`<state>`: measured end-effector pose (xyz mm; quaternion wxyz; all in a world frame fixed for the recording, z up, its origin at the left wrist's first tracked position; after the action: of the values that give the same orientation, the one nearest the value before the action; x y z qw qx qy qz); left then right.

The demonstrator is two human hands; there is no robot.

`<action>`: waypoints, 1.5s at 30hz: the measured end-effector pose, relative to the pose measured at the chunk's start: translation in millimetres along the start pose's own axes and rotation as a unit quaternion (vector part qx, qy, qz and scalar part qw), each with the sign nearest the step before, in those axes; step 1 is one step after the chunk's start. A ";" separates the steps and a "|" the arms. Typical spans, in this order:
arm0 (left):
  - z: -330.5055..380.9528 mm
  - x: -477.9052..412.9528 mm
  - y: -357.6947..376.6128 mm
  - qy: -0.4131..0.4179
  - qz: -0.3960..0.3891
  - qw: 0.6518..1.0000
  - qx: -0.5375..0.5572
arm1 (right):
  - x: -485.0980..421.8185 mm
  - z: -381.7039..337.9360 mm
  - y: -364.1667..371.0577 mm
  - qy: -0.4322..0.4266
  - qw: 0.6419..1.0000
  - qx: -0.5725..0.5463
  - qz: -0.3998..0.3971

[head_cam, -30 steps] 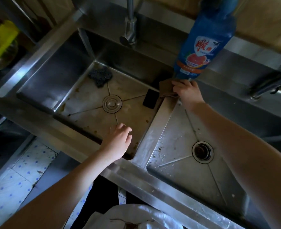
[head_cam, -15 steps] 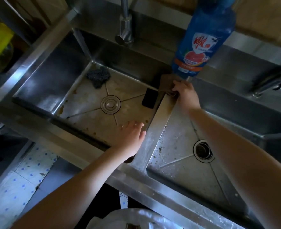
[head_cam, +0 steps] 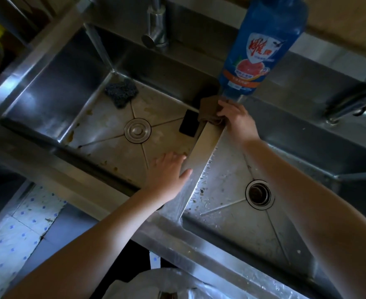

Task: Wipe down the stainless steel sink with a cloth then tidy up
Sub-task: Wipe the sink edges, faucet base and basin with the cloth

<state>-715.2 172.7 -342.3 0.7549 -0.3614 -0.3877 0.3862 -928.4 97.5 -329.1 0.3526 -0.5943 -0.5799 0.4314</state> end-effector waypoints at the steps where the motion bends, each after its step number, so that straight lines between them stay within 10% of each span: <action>1: -2.0 1.8 -0.4 -0.002 0.000 1.000 0.002 | -5.3 7.1 -1.3 0.016 1.000 -0.024 0.009; 45: -88.1 108.7 -28.5 -0.024 0.049 0.999 0.000 | 115.9 -93.6 24.3 0.090 0.996 -0.019 -0.004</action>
<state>-586.8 232.3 -323.5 0.7257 -0.3702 -0.3877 0.4313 -838.0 218.3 -328.0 0.3937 -0.6347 -0.5566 0.3638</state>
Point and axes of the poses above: each hand's wrist, its own x-axis away from the middle knuckle, its own y-axis out of the palm, z = x × y, the point moved 6 cm from there along -x, towards the middle knuckle, and after that the axes turned 4 degrees about x, right-handed, at the moved point
